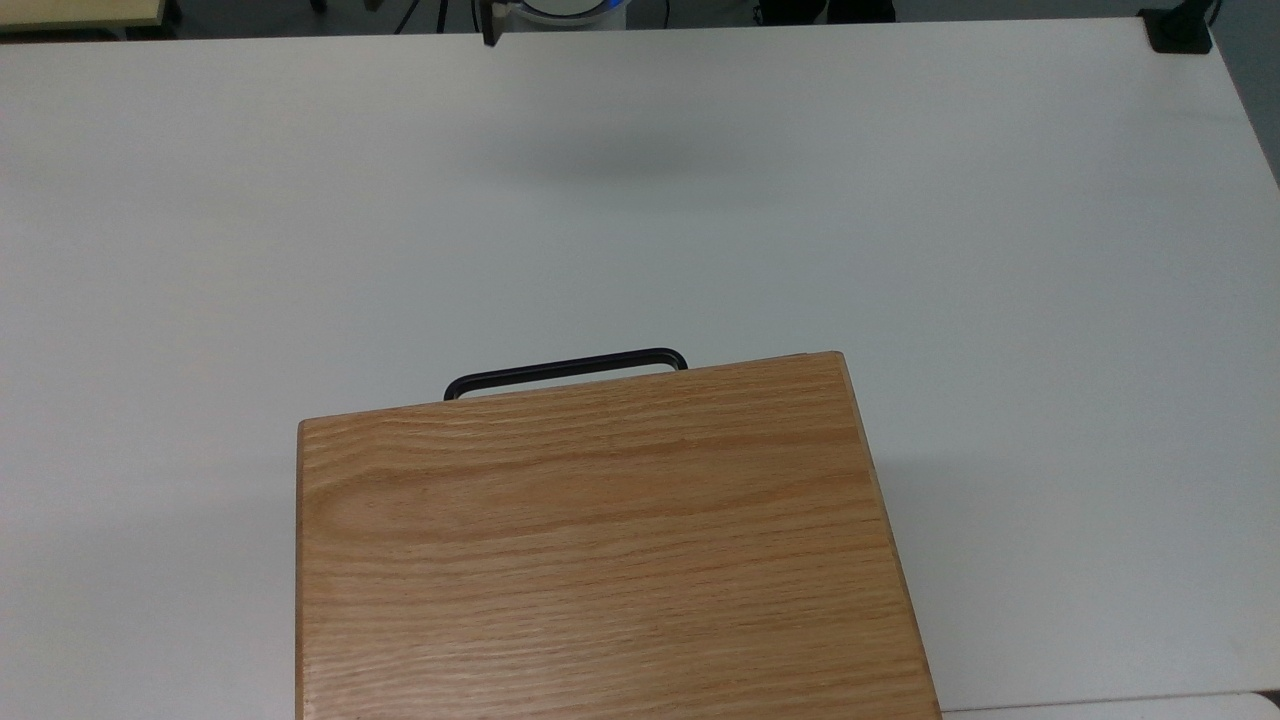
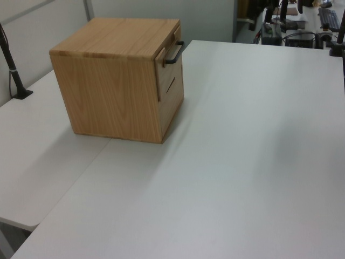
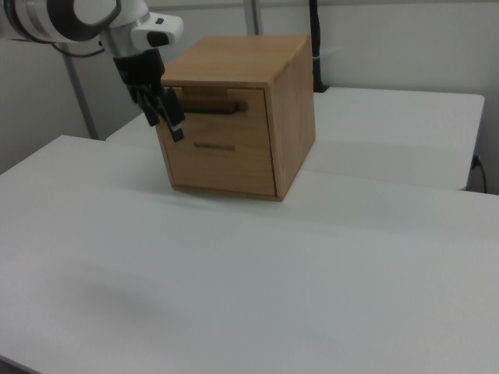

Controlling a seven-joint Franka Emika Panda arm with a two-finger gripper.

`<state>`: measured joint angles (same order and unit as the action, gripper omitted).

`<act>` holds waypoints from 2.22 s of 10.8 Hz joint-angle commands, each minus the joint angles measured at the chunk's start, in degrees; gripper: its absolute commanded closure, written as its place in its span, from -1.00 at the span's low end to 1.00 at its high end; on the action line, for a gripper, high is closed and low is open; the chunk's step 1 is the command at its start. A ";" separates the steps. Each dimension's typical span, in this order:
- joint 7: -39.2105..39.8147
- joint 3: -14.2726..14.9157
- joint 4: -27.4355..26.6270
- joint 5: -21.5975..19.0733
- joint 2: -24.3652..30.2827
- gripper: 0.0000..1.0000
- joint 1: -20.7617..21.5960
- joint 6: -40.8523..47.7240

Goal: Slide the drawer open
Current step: 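Move the gripper down toward the black handle of the upper drawer, then close the gripper around the black drawer handle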

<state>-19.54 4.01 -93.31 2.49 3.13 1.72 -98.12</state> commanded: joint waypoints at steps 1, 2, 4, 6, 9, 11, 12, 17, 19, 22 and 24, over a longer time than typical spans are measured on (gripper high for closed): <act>-22.83 -2.50 -0.39 -0.99 -2.58 -1.00 0.21 -9.42; -31.17 -3.73 -0.39 -0.99 -4.77 -1.00 0.21 -14.68; -54.20 -7.25 3.55 3.55 -12.50 -1.00 0.03 -21.83; -60.42 -7.35 4.98 2.80 -14.28 -0.61 -0.58 -27.62; -60.53 -7.08 4.98 -2.56 -16.22 0.09 -1.54 -35.02; -60.52 -7.08 5.06 -2.66 -17.88 0.16 -1.46 -36.43; -60.61 -7.08 5.76 -2.49 -18.94 0.16 -1.29 -38.70; -61.05 -7.08 6.47 -2.49 -22.28 0.34 -1.55 -43.90; -61.58 -7.08 6.65 -2.57 -22.90 0.38 -1.81 -44.88; -61.67 -7.08 6.73 -2.57 -22.99 0.38 -1.90 -45.32; -61.93 -7.08 6.73 -2.66 -23.08 0.37 -2.07 -46.46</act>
<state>-80.42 -3.07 -87.45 0.56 -18.21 0.05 -141.71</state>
